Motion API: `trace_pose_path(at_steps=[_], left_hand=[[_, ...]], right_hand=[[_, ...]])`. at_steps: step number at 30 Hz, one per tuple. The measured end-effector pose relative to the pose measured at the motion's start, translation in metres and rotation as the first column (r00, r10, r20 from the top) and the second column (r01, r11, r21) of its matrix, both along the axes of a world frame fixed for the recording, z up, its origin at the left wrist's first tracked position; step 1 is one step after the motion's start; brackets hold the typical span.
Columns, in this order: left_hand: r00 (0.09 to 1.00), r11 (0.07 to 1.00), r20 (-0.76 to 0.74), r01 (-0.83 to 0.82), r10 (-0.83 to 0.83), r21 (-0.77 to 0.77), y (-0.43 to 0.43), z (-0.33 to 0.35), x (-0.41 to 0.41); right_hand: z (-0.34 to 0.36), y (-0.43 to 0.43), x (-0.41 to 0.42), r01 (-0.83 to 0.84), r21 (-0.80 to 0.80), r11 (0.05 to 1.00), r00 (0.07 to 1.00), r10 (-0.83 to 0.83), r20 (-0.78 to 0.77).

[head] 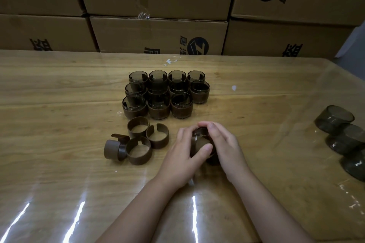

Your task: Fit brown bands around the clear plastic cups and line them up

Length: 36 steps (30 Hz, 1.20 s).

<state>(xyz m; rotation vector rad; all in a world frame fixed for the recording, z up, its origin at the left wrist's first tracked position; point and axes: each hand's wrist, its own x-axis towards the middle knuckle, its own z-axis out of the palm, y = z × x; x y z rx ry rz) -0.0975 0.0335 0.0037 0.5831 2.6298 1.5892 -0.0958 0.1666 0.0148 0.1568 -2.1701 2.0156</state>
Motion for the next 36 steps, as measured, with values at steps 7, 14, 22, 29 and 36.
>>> trace_pose_path(at_steps=[7, 14, 22, 29, 36], left_hand=[[0.996, 0.997, -0.077, 0.028, -0.033, -0.065, -0.0013, 0.0003, 0.0016], [0.985, 0.995, -0.162, 0.043, -0.057, -0.088, 0.0018, 0.0006, 0.0033], [0.99, 0.998, -0.137, 0.035, -0.043, -0.059, 0.0048, 0.0035, 0.0049], [0.99, 0.999, -0.138, 0.036, -0.041, -0.037, 0.0054, 0.0048, 0.0053], [0.988, 0.999, -0.151, 0.037, -0.042, -0.034, 0.0053, 0.0025, 0.0044]], right_hand=[[-0.0015, -0.0017, 0.0043, 0.148, 0.08, 0.986, 0.987, -0.142, -0.078], [-0.0008, -0.0006, 0.0045, 0.247, 0.114, 0.962, 0.967, -0.238, -0.09], [-0.002, -0.0006, 0.0024, 0.302, 0.085, 0.95, 0.952, -0.296, -0.078], [-0.0002, -0.0035, 0.0016, 0.32, 0.006, 0.947, 0.947, -0.319, -0.046], [-0.0025, -0.0053, -0.0005, 0.352, -0.016, 0.936, 0.935, -0.353, -0.034]])
